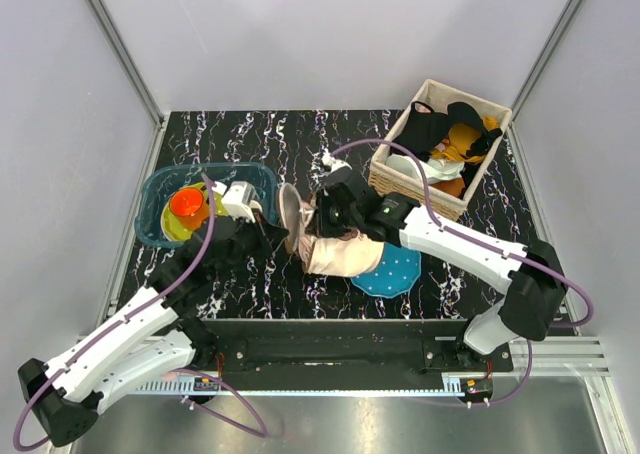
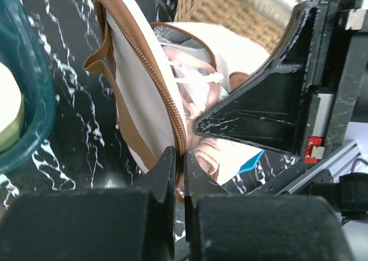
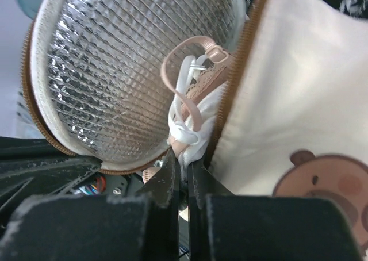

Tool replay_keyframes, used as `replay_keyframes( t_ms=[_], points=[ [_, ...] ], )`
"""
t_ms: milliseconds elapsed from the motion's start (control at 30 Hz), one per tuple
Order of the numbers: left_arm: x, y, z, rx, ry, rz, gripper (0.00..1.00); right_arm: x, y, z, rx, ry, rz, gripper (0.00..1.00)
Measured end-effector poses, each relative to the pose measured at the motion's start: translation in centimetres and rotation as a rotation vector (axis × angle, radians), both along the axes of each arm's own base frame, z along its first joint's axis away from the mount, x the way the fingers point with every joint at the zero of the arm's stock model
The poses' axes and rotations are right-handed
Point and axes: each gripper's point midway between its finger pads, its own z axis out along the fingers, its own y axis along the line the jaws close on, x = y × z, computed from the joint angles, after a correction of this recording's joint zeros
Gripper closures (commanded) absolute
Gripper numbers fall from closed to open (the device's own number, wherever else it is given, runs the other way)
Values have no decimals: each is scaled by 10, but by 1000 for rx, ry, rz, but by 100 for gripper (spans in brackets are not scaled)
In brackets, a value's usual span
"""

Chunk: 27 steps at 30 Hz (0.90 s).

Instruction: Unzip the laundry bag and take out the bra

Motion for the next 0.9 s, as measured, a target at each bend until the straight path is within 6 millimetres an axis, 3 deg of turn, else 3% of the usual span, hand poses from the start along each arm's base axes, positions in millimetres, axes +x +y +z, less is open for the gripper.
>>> replay_keyframes(
  t_ms=[200,333,467,533,600,700,767,900],
  points=[
    [8,4,70,-39,-140,20,100,11,8,57,97,-116,0,100],
    [10,6,89,-58,-188,22,100,14,9,72,132,-151,-1,97],
    [10,6,76,-48,-173,20,100,15,19,51,132,-112,11,56],
    [9,6,60,-30,-147,17,100,13,24,27,104,-59,18,48],
    [8,5,40,-13,-107,7,100,12,26,3,65,-14,27,41],
    [2,4,13,4,-50,-10,100,6,21,-22,11,37,27,39],
    [-1,4,7,0,-38,-16,100,5,18,-22,6,39,25,39],
    [-4,5,15,-36,-64,-19,100,5,15,-10,18,11,21,40]
  ],
)
